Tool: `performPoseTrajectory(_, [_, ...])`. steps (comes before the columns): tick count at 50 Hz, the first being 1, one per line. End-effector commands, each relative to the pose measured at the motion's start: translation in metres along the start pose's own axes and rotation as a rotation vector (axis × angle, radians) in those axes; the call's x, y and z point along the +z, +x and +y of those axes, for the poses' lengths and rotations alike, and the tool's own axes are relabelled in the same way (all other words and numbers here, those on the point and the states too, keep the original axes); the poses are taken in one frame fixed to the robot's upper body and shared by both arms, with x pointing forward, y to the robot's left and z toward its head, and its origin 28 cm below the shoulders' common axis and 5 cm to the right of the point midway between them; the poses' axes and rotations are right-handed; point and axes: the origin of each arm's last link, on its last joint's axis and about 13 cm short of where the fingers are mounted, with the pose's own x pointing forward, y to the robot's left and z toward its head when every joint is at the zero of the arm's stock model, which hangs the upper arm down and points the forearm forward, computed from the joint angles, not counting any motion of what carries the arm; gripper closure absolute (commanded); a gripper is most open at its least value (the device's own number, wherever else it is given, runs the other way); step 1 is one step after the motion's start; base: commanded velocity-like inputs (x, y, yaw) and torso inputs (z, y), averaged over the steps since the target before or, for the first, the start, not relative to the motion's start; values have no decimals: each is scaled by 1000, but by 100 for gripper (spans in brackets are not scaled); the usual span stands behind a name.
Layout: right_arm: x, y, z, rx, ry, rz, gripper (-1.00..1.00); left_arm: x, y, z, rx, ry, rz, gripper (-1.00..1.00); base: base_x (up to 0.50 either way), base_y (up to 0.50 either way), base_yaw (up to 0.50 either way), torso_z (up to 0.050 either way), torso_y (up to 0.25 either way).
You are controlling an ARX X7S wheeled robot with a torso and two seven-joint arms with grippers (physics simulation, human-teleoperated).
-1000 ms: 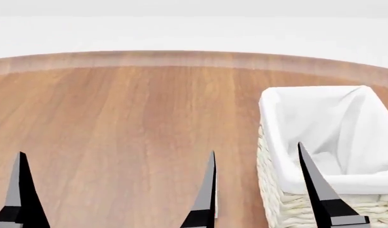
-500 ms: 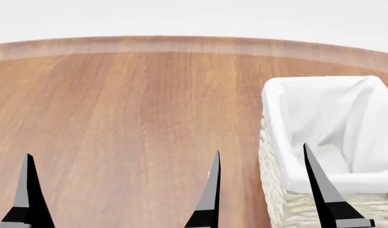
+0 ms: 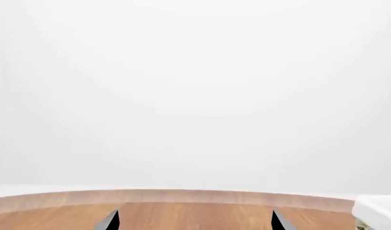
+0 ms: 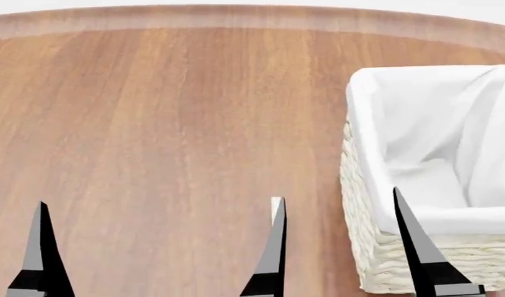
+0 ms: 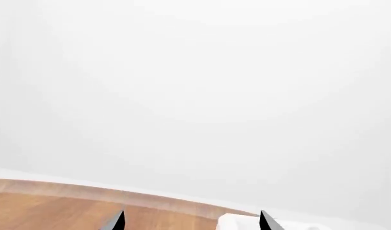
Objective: Pick up the alphabet soup and the cream cheese box, and put them in the basket.
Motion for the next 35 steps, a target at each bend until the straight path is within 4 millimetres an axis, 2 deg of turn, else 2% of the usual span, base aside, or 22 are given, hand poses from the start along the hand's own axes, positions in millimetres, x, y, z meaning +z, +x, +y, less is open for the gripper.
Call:
performPoseTrajectory(1, [-1, 0, 0, 1, 1, 3, -100, -2, 0, 0, -2, 7, 1, -100, 0, 0, 0, 0, -125])
performPoseTrajectory(35, [-3, 0, 0, 2, 6, 9, -100, -2, 0, -1, -2, 16, 7, -100, 0, 0, 0, 0, -152])
